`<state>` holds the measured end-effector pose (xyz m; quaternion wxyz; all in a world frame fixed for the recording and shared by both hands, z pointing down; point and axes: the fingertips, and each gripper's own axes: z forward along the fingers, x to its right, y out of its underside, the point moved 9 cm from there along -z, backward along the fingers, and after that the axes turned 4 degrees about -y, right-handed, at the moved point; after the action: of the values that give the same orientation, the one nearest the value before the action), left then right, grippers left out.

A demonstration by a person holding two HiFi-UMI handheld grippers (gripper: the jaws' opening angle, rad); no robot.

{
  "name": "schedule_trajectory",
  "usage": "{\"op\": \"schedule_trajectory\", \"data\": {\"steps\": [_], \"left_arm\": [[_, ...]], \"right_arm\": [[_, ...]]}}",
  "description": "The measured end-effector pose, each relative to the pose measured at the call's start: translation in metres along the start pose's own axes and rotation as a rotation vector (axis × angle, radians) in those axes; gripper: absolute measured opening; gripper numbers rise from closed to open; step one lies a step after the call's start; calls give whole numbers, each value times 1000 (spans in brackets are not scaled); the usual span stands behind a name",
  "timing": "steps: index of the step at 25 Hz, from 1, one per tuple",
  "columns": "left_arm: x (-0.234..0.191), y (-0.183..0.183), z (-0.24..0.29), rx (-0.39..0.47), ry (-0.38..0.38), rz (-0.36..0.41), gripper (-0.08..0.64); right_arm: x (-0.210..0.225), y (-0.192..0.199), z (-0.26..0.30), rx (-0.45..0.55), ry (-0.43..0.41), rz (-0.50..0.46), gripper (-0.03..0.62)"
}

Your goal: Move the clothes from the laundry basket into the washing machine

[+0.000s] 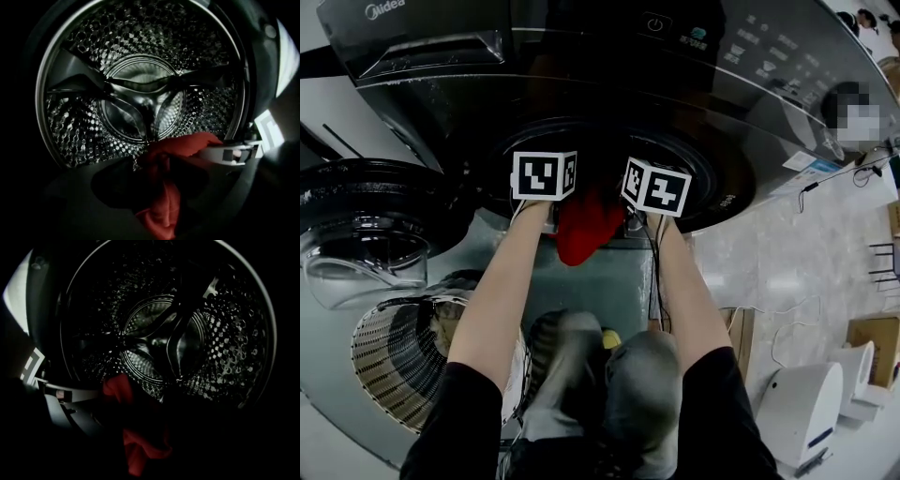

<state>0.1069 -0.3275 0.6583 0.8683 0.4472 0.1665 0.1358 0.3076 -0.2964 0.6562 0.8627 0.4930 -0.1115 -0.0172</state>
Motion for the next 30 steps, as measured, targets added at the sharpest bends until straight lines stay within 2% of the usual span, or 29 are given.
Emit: {"op": "schedule_trajectory", "data": {"steps": [9, 15, 17, 20, 22, 23, 30], "left_arm": [[8, 1, -12, 16, 29, 51, 259], [9, 1, -22, 47, 40, 48, 248], [10, -2, -28, 71, 43, 64, 214], [10, -1, -33, 110, 39, 77, 105], [11, 1, -35, 125, 41, 89, 32], [12, 2, -36, 128, 42, 100, 11], [22, -1, -40, 171, 40, 136, 11]], "right_arm": [[-9, 5, -11, -35, -13, -13, 242], [-17, -1, -26, 24, -24, -26, 222], [-17, 1, -30, 32, -20, -29, 160], [-16, 4, -34, 48, -12, -31, 101], [-15, 5, -37, 63, 6, -40, 16], [-15, 5, -38, 69, 10, -45, 5], [-13, 5, -46, 98, -42, -76, 4]]}}
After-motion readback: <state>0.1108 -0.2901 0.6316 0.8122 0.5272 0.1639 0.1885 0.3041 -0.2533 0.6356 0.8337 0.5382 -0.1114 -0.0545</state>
